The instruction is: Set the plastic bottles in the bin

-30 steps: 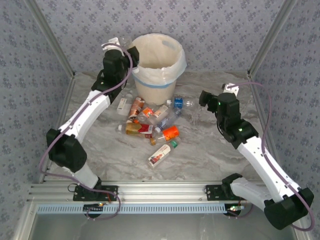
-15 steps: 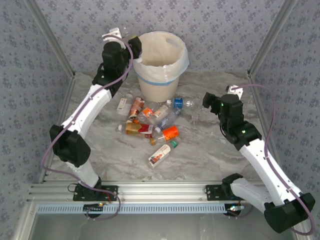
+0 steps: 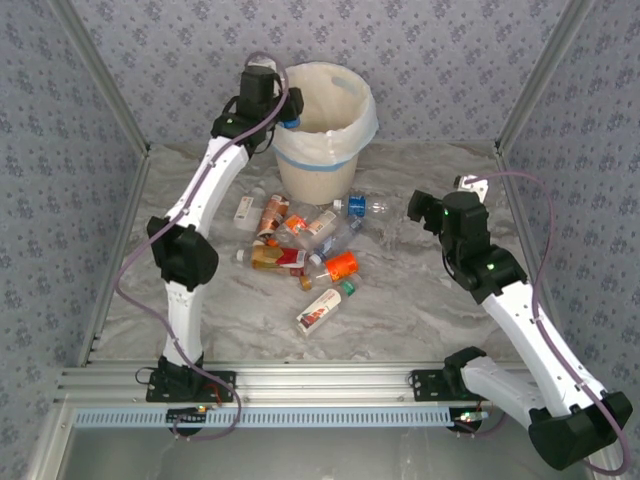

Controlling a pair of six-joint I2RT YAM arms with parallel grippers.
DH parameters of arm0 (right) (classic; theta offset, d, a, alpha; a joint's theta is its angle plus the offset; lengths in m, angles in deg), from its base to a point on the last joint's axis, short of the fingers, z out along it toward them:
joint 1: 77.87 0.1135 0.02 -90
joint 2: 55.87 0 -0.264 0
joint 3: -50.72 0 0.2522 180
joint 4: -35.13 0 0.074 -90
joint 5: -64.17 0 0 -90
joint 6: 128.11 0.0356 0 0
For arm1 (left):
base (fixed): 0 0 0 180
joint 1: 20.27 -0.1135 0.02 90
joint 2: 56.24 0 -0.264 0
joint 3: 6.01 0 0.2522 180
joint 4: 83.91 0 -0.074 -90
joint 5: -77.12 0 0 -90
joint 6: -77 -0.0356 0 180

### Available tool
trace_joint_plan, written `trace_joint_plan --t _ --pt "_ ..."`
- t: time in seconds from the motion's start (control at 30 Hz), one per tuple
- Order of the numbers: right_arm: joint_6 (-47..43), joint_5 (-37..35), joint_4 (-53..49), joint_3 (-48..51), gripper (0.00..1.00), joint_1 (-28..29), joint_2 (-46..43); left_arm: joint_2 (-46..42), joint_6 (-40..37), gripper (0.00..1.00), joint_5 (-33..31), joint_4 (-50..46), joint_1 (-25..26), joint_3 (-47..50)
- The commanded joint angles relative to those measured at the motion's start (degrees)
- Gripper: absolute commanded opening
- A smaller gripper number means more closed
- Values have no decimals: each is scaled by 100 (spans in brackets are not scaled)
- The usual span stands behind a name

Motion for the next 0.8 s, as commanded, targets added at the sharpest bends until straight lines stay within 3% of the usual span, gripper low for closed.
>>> trace_joint_plan --t 0.0,0.17,0.33,0.4,0.53,0.77 --pt "110 -114 -137 17 100 -36 -73 29 -263 55 134 -1293 -8 -706" --pt "463 -407 -324 53 100 -40 -42 56 -538 80 210 -2183 -8 -996" --pt "1476 -672 -381 400 100 -87 -190 -556 -483 93 464 -1923 1 -164" --pt "1547 -354 -218 592 100 -163 -234 -650 -451 95 653 -1978 0 -192" --pt "1337 451 48 831 100 -306 -101 -832 -342 99 1213 -2152 28 -357" --pt "-653 1534 420 871 100 -439 493 -1634 -240 99 1914 -1712 80 456"
